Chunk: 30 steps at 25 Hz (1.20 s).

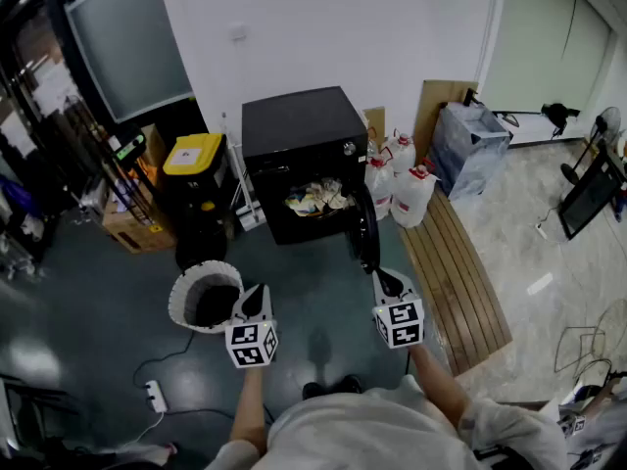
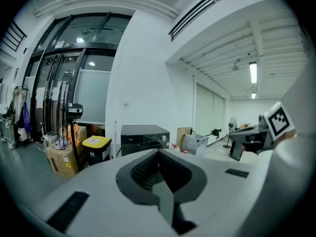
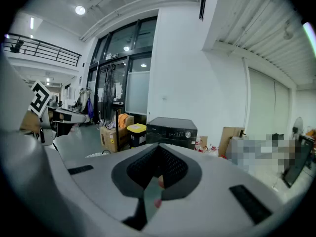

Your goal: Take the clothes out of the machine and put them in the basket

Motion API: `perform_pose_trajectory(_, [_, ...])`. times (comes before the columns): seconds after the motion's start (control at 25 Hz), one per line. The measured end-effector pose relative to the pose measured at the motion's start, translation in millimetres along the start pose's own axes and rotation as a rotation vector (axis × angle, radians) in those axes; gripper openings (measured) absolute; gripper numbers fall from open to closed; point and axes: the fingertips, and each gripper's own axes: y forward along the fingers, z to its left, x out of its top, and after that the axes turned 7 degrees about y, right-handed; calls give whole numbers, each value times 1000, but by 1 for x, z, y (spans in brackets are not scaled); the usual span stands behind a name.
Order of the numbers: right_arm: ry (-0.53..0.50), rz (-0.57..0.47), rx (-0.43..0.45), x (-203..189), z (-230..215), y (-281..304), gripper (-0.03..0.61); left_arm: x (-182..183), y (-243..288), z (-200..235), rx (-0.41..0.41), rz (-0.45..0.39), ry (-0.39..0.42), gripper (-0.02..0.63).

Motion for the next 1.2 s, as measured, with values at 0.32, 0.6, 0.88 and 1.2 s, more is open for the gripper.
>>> perform_pose_trajectory(0.32, [-2,6,28,-4,-10,-1,20,6,4,-15,21,-1,1,18])
perform_pose_trajectory(0.6, [4,8,63,-12,-32,0,21,5,14,-36,46,6,-2,18])
perform_pose_trajectory(0.88, [2,29,74,-19,-54,8,21,1,27,-51,57,24,-5,18])
perform_pose_trajectory(1.2, [6,36,63,-21,-69,33,21,-5,54,-55,40,51,8,18])
